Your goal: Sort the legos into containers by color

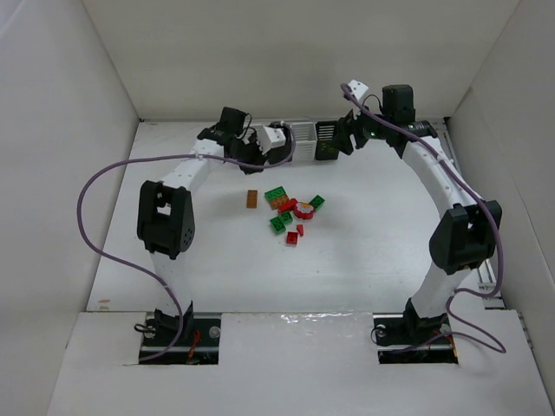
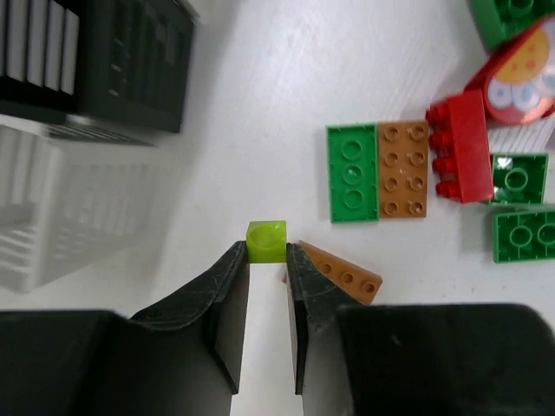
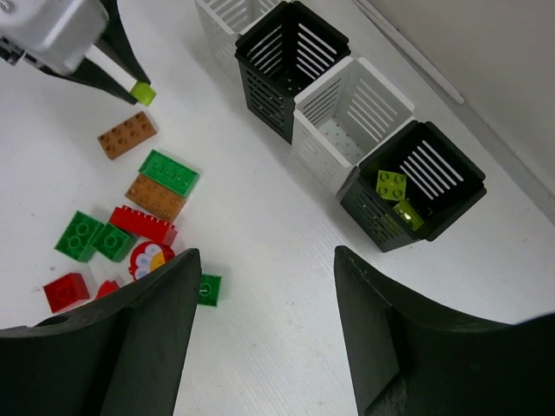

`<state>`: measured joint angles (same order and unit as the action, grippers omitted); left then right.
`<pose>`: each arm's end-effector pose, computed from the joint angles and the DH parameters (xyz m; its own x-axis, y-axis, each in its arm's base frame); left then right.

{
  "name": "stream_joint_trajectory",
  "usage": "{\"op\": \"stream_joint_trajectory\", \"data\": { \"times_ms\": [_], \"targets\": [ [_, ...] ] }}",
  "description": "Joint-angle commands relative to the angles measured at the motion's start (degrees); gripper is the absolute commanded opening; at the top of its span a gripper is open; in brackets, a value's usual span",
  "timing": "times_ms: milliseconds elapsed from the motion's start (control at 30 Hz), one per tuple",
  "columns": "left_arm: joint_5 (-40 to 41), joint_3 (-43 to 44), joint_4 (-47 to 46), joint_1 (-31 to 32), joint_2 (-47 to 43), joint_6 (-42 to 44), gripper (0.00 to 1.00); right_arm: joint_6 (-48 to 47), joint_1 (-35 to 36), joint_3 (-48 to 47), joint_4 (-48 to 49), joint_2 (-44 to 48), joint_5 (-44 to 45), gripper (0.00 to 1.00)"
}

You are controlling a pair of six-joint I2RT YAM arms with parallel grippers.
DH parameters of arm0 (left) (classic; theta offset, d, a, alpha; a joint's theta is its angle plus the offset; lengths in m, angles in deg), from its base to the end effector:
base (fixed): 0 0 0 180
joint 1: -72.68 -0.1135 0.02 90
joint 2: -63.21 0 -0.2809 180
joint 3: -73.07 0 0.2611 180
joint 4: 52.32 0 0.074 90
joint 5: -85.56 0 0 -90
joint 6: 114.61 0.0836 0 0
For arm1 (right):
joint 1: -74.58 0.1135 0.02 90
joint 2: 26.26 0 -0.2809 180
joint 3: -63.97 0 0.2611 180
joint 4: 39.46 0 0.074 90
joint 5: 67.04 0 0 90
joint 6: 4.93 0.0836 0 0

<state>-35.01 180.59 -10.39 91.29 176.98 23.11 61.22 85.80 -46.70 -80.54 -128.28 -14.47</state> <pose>0.4509 -0.1967 0.2334 -0.0341 0.6836 -0.7290 0.9236 0.3002 0.2383 0.4365 0.1384 0.3522 -0.2152 -0.3700 -0.9038 -0.8142 0.5789 -0.0432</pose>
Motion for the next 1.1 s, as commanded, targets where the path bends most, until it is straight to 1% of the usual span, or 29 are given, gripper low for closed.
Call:
{"op": "stream_joint_trajectory", "data": {
  "times_ms": [0, 67, 100, 133, 167, 267, 300, 400, 467, 600, 800, 933, 1067],
  "targets": [
    [-3.9, 7.9, 1.6, 0.7, -2.7, -3.7, 0.05, 6.8, -1.3, 1.5, 5.6, 1.8, -0.4, 0.68],
    [-4.5, 12.2, 1.1, 1.2, -1.4, -6.9, 0.05, 11.3, -4.0, 3.0, 8.1, 2.4, -0.4, 0.69],
    [-4.5, 13.5, 0.5, 1.8, -0.2, -8.1, 0.05, 15.0, -5.1, 3.6, 9.2, 3.0, -0.4, 0.69],
    [-5.4, 14.8, -0.1, 1.8, 0.4, -9.1, 0.05, 16.4, -5.9, 3.6, 10.6, 3.0, 0.2, 0.69],
    [-5.4, 17.9, -0.1, 2.3, 1.2, -10.0, 0.05, 17.2, -7.6, 4.4, 10.6, 3.0, 0.2, 0.69],
    [-6.7, 23.0, -0.6, 3.5, 5.2, -14.3, 0.04, 17.8, -9.5, 4.4, 10.6, 3.6, 0.8, 0.69],
    [-6.7, 26.8, -0.6, 3.5, 6.4, -15.0, 0.04, 17.8, -10.1, 4.9, 10.6, 4.1, 0.8, 0.69],
    [-6.7, 33.2, -2.1, 6.1, 11.8, -17.4, 0.04, 18.3, -11.7, 5.5, 10.0, 4.6, 0.8, 0.69],
    [-6.7, 34.9, -4.7, 6.9, 13.1, -18.8, 0.04, 18.3, -12.3, 5.5, 10.0, 4.6, 0.8, 0.69],
    [-4.2, 35.5, -9.9, 8.4, 15.2, -21.1, 0.03, 18.3, -13.4, 6.8, 9.5, 6.2, 1.3, 0.69],
    [-2.0, 40.0, -12.7, 9.4, 19.5, -24.1, 0.03, 18.3, -14.7, 8.5, 9.5, 7.4, 1.3, 0.69],
    [-2.0, 40.0, -16.6, 9.4, 20.2, -25.5, 0.03, 18.3, -14.7, 9.0, 9.5, 7.9, 1.3, 0.69],
    [-2.0, 42.3, -18.8, 9.4, 22.6, -27.1, 0.03, 18.3, -14.7, 9.1, 9.5, 7.9, 1.3, 0.69]
  ]
}}
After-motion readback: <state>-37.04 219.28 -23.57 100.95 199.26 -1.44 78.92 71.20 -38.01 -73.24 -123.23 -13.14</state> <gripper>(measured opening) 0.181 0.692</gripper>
